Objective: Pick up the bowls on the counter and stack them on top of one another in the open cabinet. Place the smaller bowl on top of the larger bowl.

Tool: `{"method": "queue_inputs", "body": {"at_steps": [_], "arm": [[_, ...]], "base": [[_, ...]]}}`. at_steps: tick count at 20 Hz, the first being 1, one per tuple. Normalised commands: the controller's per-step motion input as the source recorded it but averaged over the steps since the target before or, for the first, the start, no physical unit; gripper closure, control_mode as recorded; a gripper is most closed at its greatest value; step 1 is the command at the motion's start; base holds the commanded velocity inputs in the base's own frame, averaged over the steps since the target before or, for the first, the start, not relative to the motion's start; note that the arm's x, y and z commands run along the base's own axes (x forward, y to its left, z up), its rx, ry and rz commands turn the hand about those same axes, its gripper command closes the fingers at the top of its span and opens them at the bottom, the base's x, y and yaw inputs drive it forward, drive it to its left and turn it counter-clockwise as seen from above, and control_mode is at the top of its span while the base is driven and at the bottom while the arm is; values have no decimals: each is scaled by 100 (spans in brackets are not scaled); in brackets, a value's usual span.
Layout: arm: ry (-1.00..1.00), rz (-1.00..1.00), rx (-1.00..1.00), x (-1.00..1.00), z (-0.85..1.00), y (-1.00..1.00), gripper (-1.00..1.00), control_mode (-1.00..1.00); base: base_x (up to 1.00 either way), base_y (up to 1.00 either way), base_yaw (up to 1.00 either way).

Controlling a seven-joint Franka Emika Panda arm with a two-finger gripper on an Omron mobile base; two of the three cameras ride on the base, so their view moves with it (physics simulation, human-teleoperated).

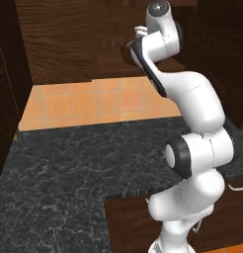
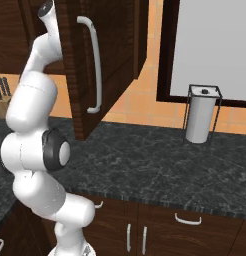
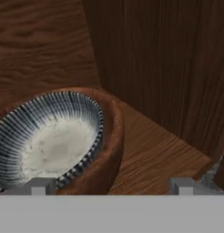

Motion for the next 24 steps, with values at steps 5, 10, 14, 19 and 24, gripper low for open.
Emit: {"method": "queue_inputs", "body": {"at_steps": [5, 10, 14, 19, 24], "arm": [[-1, 17, -1, -100, 6, 1, -100, -100], [-1, 15, -2, -100, -25, 4, -100, -100], [3, 12, -6, -100, -32, 4, -100, -100], [9, 17, -9, -97, -35, 1, -100, -100], [2, 16, -16, -70, -67, 20, -100, -100]], "base": [[0, 0, 0], [0, 0, 0], [0, 0, 0], [0, 0, 0], [0, 0, 0]]}}
